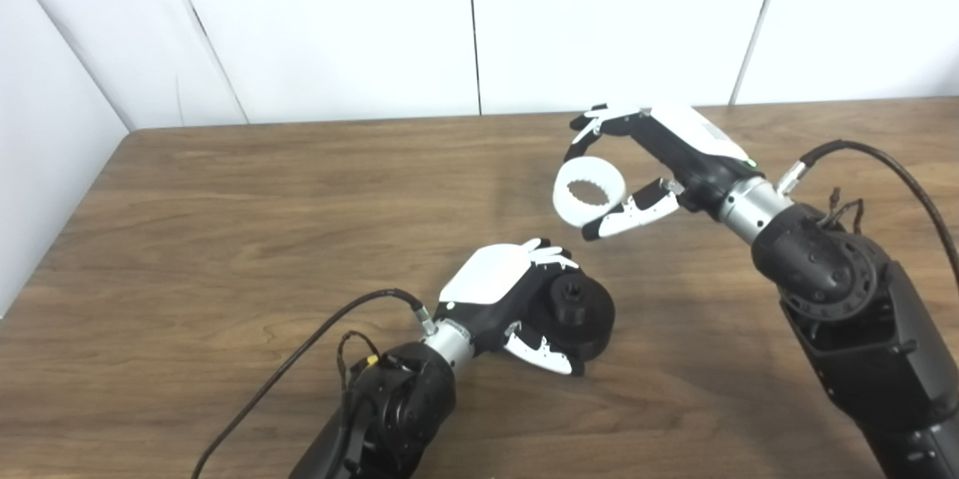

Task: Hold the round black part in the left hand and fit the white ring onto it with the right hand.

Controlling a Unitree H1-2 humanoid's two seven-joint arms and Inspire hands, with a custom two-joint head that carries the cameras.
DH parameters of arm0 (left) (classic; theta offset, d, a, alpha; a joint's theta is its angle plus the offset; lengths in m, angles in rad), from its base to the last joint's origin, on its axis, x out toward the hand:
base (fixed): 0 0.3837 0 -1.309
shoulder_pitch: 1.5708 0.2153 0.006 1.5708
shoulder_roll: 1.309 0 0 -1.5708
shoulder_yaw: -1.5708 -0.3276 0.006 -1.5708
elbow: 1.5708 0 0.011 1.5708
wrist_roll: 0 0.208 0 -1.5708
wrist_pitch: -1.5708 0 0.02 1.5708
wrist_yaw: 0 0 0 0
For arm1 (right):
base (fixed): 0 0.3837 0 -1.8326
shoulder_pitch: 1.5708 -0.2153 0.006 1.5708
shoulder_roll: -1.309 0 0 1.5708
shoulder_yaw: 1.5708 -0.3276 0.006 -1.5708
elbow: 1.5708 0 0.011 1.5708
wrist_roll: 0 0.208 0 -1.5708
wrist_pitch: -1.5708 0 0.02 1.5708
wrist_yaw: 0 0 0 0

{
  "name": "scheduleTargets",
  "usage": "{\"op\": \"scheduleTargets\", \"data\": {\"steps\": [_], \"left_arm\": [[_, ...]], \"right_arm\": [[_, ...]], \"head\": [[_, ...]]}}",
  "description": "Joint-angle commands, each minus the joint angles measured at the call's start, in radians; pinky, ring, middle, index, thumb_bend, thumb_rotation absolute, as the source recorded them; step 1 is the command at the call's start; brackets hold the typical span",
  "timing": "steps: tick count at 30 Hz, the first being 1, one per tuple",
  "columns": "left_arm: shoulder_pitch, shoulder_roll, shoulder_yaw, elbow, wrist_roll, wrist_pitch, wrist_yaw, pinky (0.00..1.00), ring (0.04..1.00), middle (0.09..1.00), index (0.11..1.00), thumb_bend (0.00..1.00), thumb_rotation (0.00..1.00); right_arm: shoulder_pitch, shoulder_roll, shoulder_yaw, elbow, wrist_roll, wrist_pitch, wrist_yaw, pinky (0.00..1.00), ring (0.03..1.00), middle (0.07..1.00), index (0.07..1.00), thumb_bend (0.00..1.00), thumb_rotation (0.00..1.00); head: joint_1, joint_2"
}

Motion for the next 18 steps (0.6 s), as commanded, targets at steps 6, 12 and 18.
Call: {"op": "scheduleTargets", "data": {"steps": [6,12,18], "left_arm": [[0.019,0.001,-0.015,0.040,-0.018,0.020,-0.052,0.86,0.970,0.906,0.750,0.95,0.29],[0.019,0.002,-0.013,0.041,-0.019,0.019,-0.052,0.86,0.968,0.905,0.751,0.95,0.28],[0.017,0.001,-0.009,0.045,-0.026,0.018,-0.051,0.87,0.971,0.905,0.749,0.95,0.28]], "right_arm": [[-0.009,0.002,-0.004,-0.101,0.003,0.029,0.037,0.83,0.924,0.837,0.486,0.53,0.14],[0.014,-0.002,-0.008,-0.153,0.010,0.041,0.066,0.82,0.918,0.834,0.486,0.52,0.14],[0.043,-0.009,-0.019,-0.179,0.019,0.047,0.075,0.83,0.919,0.833,0.486,0.52,0.14]], "head": [[0.003,0.003],[0.001,0.003],[0.002,0.003]]}}
